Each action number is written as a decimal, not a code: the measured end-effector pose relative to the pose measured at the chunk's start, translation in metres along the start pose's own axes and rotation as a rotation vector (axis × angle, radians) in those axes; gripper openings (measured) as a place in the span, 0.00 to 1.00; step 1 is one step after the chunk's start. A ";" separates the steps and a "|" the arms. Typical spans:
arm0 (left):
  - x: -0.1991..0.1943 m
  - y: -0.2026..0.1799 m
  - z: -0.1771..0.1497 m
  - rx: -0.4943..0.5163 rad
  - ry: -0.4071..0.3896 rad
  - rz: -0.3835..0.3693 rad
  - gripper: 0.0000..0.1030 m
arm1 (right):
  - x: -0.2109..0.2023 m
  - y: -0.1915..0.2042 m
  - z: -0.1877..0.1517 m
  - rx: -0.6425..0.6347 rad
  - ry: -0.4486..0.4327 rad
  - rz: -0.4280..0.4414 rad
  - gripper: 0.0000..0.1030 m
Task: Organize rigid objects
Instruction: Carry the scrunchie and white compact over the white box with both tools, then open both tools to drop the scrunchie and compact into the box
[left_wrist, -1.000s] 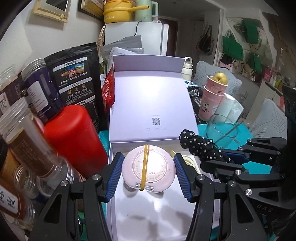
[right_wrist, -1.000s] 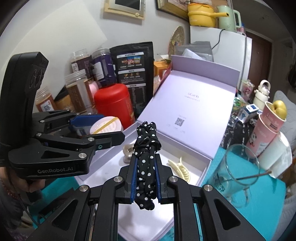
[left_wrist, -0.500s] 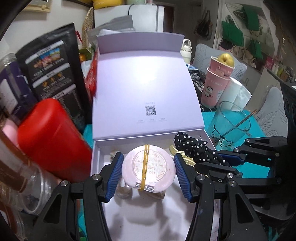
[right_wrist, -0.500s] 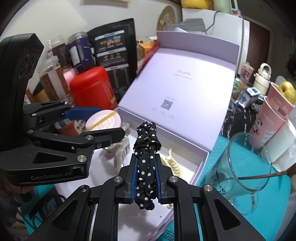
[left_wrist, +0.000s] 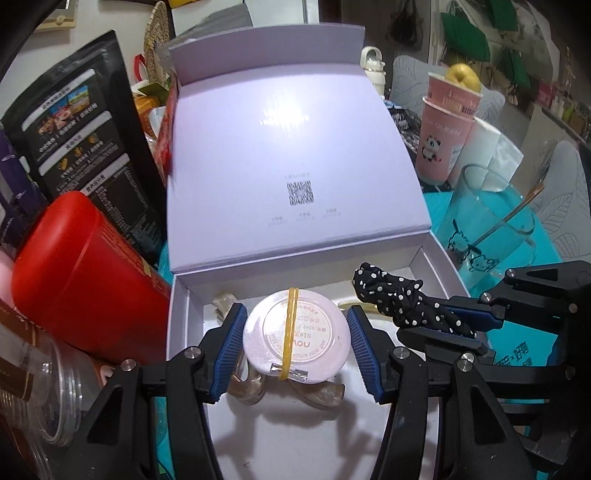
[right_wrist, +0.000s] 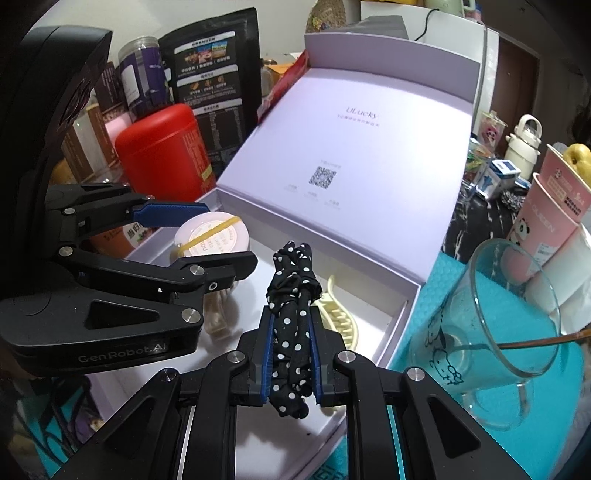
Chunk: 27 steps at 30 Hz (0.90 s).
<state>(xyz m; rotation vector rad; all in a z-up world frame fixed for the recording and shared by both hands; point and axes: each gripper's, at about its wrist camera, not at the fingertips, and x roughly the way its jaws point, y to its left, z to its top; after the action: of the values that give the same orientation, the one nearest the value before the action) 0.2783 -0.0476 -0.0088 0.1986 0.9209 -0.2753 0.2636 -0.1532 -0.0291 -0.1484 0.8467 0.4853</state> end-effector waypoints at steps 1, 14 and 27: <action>0.002 0.000 0.000 -0.002 0.005 -0.001 0.54 | 0.002 -0.001 -0.001 0.005 0.004 0.004 0.16; 0.030 0.007 -0.002 -0.040 0.079 -0.001 0.54 | 0.017 -0.012 -0.006 0.039 0.040 0.013 0.17; 0.030 -0.007 -0.002 -0.014 0.082 0.037 0.54 | 0.018 -0.012 -0.005 0.046 0.050 -0.001 0.28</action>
<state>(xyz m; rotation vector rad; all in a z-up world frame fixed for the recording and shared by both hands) 0.2916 -0.0579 -0.0342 0.2148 0.9992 -0.2280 0.2758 -0.1591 -0.0470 -0.1190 0.9065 0.4623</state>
